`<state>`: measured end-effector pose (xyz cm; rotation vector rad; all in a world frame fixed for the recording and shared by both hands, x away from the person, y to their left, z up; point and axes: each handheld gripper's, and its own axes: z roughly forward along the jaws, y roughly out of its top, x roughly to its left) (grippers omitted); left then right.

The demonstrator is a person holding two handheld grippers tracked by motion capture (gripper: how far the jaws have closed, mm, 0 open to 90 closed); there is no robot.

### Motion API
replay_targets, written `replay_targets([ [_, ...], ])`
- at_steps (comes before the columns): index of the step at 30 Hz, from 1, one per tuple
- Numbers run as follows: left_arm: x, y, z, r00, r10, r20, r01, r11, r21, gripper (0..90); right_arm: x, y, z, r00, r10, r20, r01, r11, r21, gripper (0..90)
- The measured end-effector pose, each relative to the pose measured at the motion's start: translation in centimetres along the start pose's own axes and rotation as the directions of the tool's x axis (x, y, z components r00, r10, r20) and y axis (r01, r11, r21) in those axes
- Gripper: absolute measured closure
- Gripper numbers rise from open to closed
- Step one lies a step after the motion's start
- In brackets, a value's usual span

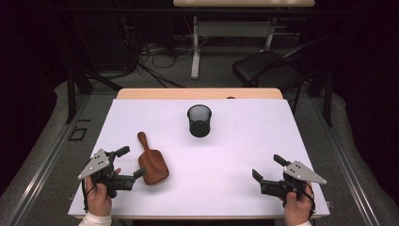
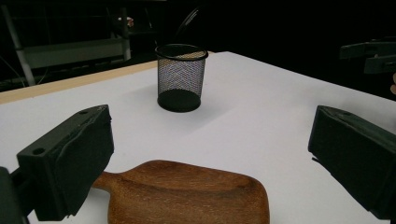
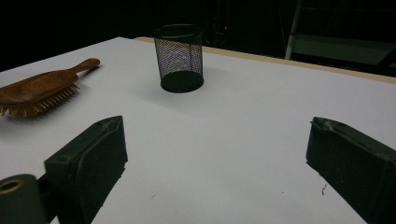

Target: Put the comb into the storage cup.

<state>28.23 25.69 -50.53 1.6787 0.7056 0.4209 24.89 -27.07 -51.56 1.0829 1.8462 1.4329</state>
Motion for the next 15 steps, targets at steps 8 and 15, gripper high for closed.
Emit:
replay_targets([
  [8,0.07,-0.06,0.09,0.9999,-0.013,0.001,0.013,0.9999,0.007,0.3,-0.07,0.02,-0.12,1.0,0.002,0.005,-0.002,1.0,-0.001,4.8],
  [15,0.47,0.24,0.18,0.9987,-0.047,-0.021,0.047,0.9988,0.016,0.3,0.11,0.1,0.0,1.0,-0.002,0.0,0.002,1.0,-0.002,4.9],
])
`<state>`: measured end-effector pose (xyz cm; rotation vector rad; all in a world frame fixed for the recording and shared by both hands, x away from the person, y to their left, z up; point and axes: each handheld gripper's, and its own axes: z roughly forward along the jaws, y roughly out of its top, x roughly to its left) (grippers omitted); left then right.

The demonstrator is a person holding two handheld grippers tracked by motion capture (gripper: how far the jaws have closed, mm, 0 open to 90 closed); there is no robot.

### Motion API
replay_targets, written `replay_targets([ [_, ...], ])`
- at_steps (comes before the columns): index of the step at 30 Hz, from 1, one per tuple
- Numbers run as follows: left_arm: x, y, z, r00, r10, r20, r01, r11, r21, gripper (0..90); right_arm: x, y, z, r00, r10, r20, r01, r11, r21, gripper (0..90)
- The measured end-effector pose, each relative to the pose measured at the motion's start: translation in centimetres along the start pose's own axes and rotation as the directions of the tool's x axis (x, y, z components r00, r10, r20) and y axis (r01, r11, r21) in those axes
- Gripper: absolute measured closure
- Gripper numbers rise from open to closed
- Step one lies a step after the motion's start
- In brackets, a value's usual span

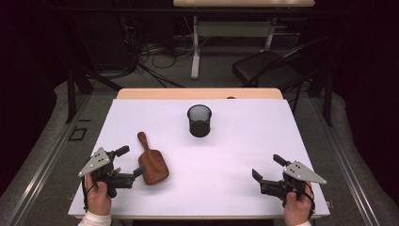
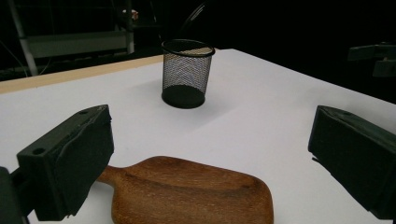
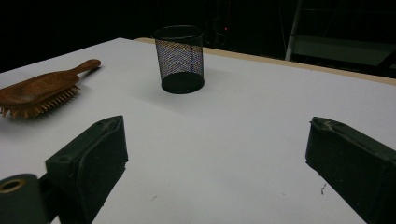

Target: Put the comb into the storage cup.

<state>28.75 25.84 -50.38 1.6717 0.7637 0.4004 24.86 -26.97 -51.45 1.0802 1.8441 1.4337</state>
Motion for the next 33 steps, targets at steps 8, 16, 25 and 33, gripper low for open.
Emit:
replay_targets([
  [8,1.3,1.0,0.5,0.9965,-0.078,-0.031,0.078,0.9969,0.013,0.3,-0.3,0.0,0.2,0.9999,0.013,-0.002,-0.013,0.9999,-0.001,5.7],
  [16,2.4,1.9,1.7,0.9936,-0.095,-0.061,0.1,0.991,0.088,0.3,-0.2,0.0,0.2,0.9999,0.014,-0.004,-0.014,0.9999,0.0,6.0],
  [25,2.7,3.5,3.4,0.993,-0.103,-0.058,0.11,0.9853,0.131,0.3,-0.1,0.0,0.1,0.9998,0.018,0.002,-0.018,0.9998,-0.001,6.7],
  [33,2.8,4.3,4.3,0.9953,-0.077,-0.058,0.086,0.9816,0.171,0.3,0.0,0.0,0.0,0.9999,0.014,0.002,-0.014,0.9999,-0.007,6.7],
])
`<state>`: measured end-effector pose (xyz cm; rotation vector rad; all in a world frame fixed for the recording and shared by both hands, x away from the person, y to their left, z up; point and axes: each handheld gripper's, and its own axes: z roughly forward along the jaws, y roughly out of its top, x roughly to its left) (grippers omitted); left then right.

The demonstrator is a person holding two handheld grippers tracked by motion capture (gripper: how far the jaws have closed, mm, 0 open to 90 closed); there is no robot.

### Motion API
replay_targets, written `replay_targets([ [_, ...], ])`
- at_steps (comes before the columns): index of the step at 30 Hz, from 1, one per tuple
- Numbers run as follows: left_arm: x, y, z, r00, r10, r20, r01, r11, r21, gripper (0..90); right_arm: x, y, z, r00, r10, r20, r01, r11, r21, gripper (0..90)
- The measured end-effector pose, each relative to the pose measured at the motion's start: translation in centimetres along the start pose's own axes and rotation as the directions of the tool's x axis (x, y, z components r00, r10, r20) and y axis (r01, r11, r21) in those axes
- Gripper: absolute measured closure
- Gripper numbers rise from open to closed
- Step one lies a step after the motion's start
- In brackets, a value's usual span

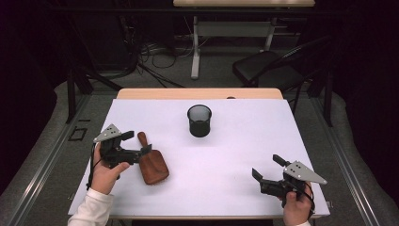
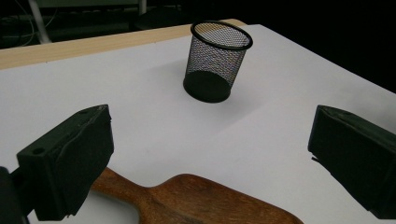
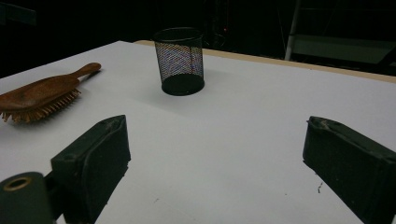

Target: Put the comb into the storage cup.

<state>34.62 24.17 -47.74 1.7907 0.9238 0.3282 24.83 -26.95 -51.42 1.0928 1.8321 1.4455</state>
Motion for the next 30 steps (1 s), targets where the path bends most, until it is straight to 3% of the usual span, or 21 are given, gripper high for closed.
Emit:
replay_targets([
  [9,0.5,1.1,0.6,0.9996,-0.024,-0.012,0.024,0.9995,0.02,0.4,0.0,0.0,0.1,1.0,0.005,0.0,-0.005,1.0,0.002,7.1],
  [15,1.0,2.0,1.2,0.9985,-0.031,-0.046,0.032,0.9987,0.039,0.7,0.0,0.0,0.1,1.0,0.001,0.001,-0.001,0.9999,0.015,7.2],
  [21,1.7,2.7,1.4,0.9932,-0.053,-0.103,0.059,0.9968,0.054,1.2,0.0,-0.1,0.3,1.0,0.002,0.002,-0.002,0.9999,0.014,7.4],
  [23,1.9,3.0,1.4,0.9904,-0.06,-0.125,0.067,0.9963,0.054,5.3,0.0,-0.1,0.4,1.0,-0.003,-0.002,0.003,0.9999,0.016,7.3],
  [30,2.6,3.7,1.4,0.9851,-0.089,-0.147,0.1,0.9925,0.07,11.2,0.0,-0.1,0.4,1.0,-0.006,-0.002,0.006,0.9996,0.027,7.4],
])
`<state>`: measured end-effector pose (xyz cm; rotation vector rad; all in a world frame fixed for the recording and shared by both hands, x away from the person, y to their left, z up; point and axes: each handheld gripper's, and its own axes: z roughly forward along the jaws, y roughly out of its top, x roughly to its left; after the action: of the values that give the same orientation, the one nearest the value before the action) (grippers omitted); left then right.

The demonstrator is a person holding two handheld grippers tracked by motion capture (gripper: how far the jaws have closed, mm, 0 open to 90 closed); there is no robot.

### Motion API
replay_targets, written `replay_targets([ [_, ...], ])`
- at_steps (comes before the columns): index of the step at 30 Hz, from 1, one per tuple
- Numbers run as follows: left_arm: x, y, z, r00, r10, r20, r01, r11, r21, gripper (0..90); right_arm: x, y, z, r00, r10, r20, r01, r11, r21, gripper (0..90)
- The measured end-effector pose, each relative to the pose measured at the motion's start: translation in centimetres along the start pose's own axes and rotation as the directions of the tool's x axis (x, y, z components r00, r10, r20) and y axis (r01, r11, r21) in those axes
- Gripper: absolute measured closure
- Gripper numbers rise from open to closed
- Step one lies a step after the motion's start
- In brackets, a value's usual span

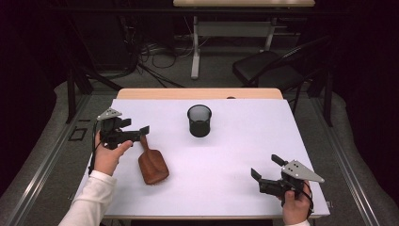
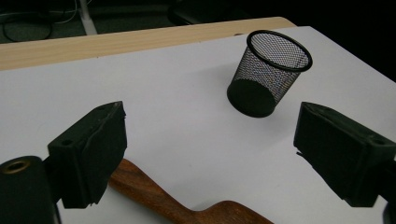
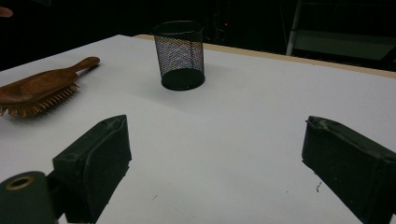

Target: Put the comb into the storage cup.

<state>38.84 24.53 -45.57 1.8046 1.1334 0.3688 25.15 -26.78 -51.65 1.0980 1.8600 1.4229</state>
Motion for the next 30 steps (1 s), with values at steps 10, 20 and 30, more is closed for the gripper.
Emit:
replay_targets([
  [10,0.6,0.4,0.8,0.9981,-0.011,-0.061,0.014,0.9992,0.039,26.4,0.0,-0.1,0.1,1.0,-0.002,0.001,0.002,1.0,0.001,7.7],
  [20,1.1,0.7,1.8,0.9923,-0.03,-0.12,0.042,0.9945,0.096,45.7,-0.1,-0.1,0.2,1.0,-0.004,0.001,0.004,1.0,0.006,8.0],
  [30,1.8,0.5,3.1,0.9878,-0.09,-0.127,0.107,0.985,0.135,53.3,-0.1,-0.2,0.2,1.0,-0.004,0.0,0.004,0.9999,0.012,8.3],
])
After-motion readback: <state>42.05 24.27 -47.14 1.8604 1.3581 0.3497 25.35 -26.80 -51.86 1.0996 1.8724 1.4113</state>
